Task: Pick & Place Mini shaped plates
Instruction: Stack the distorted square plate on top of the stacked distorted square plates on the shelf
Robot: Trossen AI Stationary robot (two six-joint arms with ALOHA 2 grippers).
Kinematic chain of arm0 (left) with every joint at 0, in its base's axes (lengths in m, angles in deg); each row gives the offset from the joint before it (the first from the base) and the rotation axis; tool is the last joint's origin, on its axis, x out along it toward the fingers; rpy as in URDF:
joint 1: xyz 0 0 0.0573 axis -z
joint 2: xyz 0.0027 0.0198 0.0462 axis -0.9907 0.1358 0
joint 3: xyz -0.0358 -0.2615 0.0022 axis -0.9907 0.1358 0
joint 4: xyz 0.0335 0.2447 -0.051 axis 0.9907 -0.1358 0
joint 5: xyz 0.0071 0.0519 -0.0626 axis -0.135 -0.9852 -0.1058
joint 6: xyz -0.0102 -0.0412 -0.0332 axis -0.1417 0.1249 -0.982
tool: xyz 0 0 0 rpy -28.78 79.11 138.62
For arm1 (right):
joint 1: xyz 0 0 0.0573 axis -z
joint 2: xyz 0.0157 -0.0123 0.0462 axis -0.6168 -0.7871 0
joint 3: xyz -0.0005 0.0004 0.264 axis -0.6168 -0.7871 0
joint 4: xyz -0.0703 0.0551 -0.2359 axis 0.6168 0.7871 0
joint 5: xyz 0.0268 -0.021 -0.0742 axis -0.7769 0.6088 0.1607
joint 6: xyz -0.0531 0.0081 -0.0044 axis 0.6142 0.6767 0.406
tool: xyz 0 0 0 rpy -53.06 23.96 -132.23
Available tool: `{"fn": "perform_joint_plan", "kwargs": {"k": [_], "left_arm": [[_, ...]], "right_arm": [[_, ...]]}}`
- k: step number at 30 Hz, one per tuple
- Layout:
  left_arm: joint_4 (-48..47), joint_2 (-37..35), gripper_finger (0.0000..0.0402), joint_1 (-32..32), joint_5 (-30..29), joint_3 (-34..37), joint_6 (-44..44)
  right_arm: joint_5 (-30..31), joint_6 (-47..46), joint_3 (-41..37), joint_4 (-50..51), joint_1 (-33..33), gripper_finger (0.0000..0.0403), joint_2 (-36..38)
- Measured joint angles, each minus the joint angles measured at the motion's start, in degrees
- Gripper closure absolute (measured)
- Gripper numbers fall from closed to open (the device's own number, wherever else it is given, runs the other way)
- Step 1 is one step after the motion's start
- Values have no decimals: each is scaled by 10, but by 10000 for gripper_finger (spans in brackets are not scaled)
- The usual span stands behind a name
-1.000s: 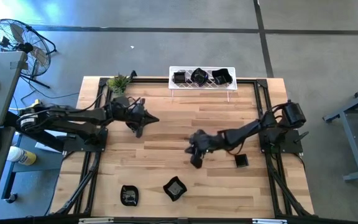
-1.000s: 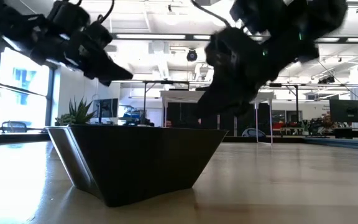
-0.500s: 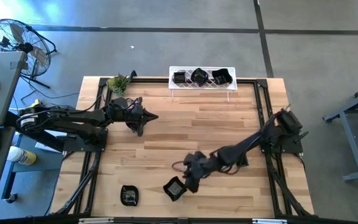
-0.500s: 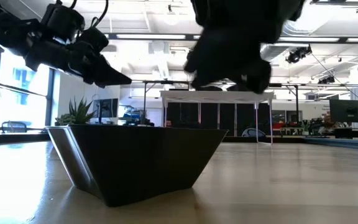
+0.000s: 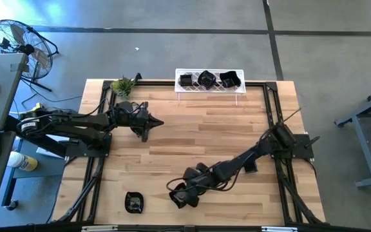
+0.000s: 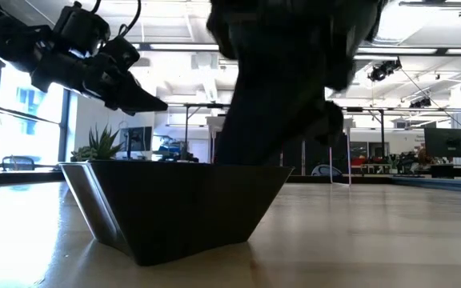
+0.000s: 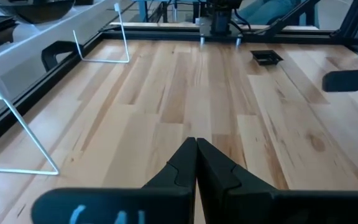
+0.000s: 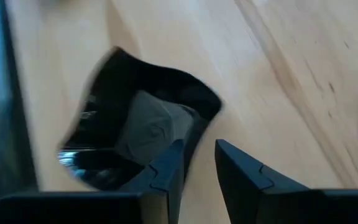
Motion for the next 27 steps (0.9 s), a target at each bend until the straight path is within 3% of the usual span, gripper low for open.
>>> {"fn": "perform_joint_plan", "kwargs": {"k": [6, 15, 27], "left_arm": [[-4, 0, 401, 0, 0, 0, 0], [-5, 0, 401, 0, -1, 0, 0], [-9, 0, 401, 0, 0, 0, -2]], "right_arm": [[-2, -13, 1, -3, 0, 324, -15], [2, -6, 1, -5, 0, 398, -13], [4, 25, 1, 35, 36, 397, 55]]}}
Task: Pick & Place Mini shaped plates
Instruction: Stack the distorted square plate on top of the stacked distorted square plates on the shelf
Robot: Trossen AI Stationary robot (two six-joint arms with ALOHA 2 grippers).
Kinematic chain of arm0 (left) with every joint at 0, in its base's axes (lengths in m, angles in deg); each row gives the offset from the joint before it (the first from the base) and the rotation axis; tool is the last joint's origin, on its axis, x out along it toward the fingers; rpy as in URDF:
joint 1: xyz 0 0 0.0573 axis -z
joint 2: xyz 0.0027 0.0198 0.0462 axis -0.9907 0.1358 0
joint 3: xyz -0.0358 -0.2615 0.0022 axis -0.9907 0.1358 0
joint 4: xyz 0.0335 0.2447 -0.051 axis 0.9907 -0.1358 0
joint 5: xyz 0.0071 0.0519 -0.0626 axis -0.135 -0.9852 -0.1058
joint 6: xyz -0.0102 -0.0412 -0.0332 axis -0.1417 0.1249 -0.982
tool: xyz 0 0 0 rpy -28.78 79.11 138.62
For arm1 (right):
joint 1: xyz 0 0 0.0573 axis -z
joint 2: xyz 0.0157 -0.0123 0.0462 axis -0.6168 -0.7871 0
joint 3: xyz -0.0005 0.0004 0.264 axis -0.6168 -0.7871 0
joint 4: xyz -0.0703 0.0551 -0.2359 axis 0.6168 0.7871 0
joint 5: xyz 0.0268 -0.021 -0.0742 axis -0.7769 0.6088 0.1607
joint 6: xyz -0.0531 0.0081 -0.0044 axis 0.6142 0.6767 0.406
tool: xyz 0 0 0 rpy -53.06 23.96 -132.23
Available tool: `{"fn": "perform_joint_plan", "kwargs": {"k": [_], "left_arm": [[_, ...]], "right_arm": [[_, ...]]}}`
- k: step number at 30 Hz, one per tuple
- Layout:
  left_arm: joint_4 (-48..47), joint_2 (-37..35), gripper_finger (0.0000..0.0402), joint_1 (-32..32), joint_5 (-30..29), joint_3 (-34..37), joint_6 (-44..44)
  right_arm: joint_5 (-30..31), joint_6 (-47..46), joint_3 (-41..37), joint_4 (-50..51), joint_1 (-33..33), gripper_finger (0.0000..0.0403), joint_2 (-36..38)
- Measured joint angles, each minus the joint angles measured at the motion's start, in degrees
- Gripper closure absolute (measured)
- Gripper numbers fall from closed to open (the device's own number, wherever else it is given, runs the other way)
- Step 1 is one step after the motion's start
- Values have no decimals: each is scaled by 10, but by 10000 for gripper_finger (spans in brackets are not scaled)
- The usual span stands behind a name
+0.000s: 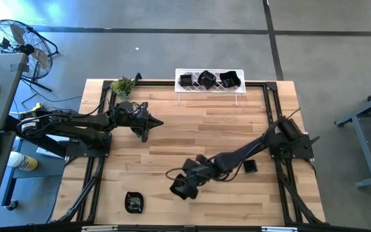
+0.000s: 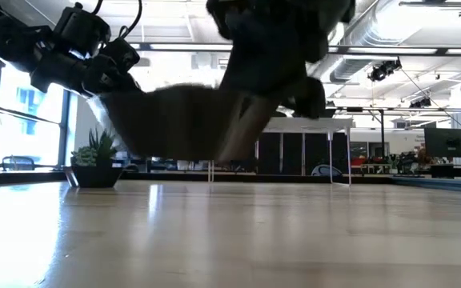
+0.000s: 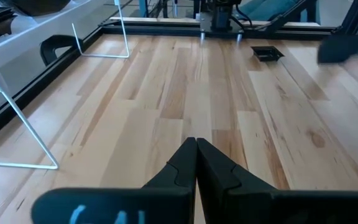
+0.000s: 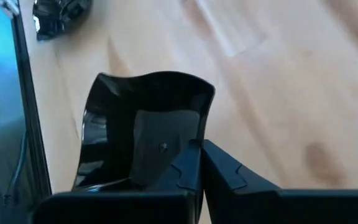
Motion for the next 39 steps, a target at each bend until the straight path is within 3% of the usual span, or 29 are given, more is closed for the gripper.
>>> {"fn": "perform_joint_plan", "kwargs": {"k": [7, 10, 18, 25, 31, 39], "left_arm": [[-4, 0, 401, 0, 0, 0, 0], [-4, 0, 401, 0, 0, 0, 1], [-2, 0, 401, 0, 0, 0, 1], [1, 0, 401, 0, 8, 0, 2], [2, 0, 401, 0, 7, 0, 2], [2, 0, 401, -1, 6, 0, 3]], "right_arm": [[39, 50, 0, 186, 41, 400, 83], [44, 64, -44, 230, 64, 399, 111], [-10, 81, -318, 48, 151, 400, 269], [-53, 111, -505, -33, 259, 399, 389], [-63, 180, -558, -54, 351, 400, 453], [-80, 290, -558, -54, 447, 395, 469]]}}
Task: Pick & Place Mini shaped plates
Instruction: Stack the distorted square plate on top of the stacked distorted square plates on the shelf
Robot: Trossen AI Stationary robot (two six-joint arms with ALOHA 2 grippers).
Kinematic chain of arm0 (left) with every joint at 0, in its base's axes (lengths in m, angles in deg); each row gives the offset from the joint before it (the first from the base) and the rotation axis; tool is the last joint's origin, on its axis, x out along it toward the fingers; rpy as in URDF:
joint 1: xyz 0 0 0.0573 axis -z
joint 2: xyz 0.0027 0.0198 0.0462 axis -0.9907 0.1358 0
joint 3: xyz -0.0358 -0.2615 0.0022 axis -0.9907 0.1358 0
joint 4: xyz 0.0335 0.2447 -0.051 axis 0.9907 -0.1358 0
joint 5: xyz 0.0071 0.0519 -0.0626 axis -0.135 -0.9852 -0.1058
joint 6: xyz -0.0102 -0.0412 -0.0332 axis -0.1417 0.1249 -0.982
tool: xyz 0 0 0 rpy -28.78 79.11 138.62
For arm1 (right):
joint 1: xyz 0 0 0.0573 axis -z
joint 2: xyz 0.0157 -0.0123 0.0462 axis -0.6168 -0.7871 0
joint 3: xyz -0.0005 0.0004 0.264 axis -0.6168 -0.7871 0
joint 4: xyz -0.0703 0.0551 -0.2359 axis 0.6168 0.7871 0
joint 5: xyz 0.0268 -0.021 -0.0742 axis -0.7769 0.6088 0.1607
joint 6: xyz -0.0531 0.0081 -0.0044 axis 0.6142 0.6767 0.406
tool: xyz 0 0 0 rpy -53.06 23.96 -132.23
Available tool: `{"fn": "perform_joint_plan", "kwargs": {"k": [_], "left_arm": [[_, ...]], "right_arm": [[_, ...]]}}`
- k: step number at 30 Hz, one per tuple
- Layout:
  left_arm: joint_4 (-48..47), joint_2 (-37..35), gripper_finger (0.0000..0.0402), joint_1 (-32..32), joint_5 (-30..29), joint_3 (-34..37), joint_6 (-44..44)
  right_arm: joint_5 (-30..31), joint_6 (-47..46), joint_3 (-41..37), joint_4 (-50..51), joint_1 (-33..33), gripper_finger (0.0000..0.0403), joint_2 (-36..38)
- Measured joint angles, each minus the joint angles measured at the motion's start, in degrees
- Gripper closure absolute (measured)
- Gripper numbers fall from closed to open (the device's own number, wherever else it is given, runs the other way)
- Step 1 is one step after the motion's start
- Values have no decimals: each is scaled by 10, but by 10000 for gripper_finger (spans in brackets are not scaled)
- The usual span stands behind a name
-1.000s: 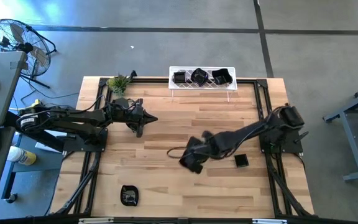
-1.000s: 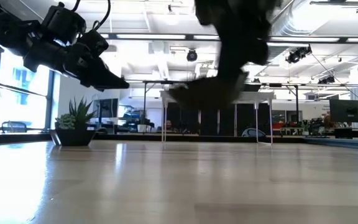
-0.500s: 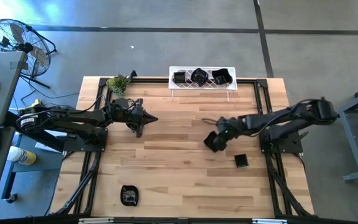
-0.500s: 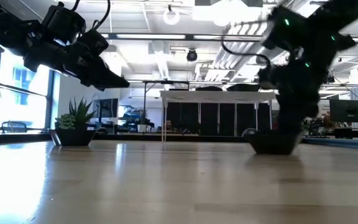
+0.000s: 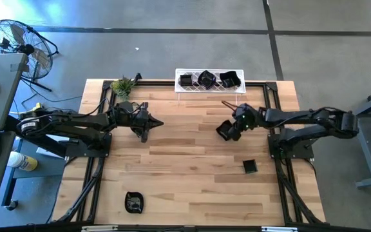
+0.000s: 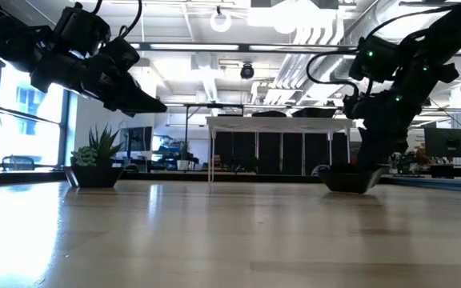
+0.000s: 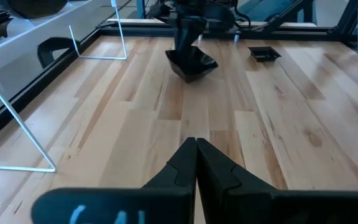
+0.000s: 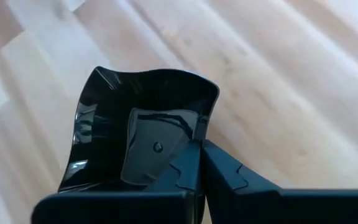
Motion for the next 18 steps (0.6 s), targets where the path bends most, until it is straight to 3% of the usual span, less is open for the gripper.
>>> {"fn": "perform_joint_plan", "kwargs": {"k": [5, 10, 18], "left_arm": [[0, 0, 401, 0, 0, 0, -2], [4, 0, 401, 0, -6, -8, -6], [35, 2, 401, 0, -55, -8, -30]], "right_arm": [[27, 21, 0, -4, 15, 383, 0], [61, 18, 18, 19, 13, 335, 0], [77, -15, 152, 161, -28, 275, 1]]}}
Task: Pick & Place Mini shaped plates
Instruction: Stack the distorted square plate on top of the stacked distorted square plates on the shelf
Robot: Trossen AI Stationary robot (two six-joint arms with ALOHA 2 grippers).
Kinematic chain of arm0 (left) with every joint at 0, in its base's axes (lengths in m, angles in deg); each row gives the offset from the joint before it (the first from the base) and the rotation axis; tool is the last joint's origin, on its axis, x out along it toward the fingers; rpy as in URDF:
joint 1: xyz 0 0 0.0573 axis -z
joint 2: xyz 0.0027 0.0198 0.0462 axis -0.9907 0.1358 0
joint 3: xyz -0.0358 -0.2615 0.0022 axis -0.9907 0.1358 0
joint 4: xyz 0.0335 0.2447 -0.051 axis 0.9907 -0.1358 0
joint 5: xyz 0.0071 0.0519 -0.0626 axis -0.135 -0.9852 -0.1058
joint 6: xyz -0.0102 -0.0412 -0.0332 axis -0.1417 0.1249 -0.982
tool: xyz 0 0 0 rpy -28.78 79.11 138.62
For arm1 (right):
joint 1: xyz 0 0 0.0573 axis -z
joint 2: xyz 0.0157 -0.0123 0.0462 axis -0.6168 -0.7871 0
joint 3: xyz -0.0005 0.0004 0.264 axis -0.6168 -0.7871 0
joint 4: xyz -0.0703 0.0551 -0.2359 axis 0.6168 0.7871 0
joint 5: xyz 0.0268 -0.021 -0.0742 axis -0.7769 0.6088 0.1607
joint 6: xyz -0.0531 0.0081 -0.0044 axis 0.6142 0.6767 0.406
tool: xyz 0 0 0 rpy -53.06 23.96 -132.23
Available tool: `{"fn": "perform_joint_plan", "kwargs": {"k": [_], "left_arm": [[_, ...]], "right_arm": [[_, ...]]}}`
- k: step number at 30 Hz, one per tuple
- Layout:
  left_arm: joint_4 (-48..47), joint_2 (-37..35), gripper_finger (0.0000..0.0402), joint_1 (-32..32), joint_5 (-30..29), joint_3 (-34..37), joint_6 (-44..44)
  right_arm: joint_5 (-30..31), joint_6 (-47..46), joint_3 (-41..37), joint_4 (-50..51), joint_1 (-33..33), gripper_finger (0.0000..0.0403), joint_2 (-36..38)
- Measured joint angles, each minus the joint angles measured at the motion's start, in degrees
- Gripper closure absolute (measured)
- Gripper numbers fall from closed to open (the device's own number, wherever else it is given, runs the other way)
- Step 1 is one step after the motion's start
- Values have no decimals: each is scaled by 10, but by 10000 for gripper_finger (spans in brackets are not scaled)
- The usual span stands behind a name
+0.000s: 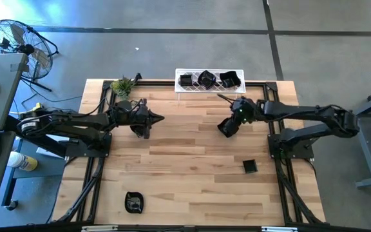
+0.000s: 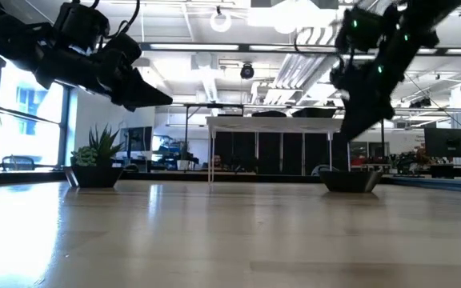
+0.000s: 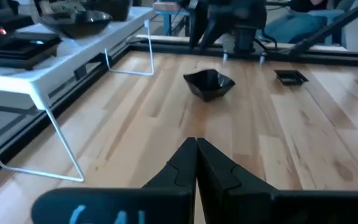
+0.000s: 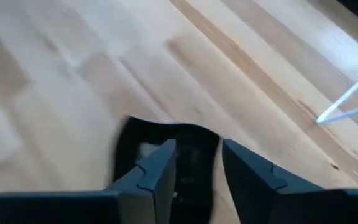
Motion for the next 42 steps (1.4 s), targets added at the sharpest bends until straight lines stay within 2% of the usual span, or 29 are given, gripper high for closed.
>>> {"fn": "perform_joint_plan", "kwargs": {"k": [4, 8, 13, 18, 23, 30, 37, 42], "left_arm": [[-6, 1, 401, 0, 0, 0, 1], [-4, 7, 401, 0, 0, 0, 3], [-5, 8, 401, 0, -4, 0, 4], [-6, 8, 401, 0, -4, 0, 4], [-6, 8, 401, 0, -4, 0, 4], [-20, 8, 401, 0, -5, 0, 4], [-20, 8, 401, 0, -5, 0, 4], [-20, 8, 401, 0, -5, 0, 4]], "right_arm": [[27, -53, 44, 46, -83, 280, -7], [67, -146, 63, 75, -169, 293, -37], [89, -250, 94, 112, -218, 281, -98], [69, -269, 141, 142, -208, 241, -175], [58, -217, 167, 150, -180, 226, -229], [51, -212, 146, 139, -139, 265, -250], [18, -215, 107, 63, -129, 317, -250], [29, -223, 104, 61, -129, 325, -250]]}}
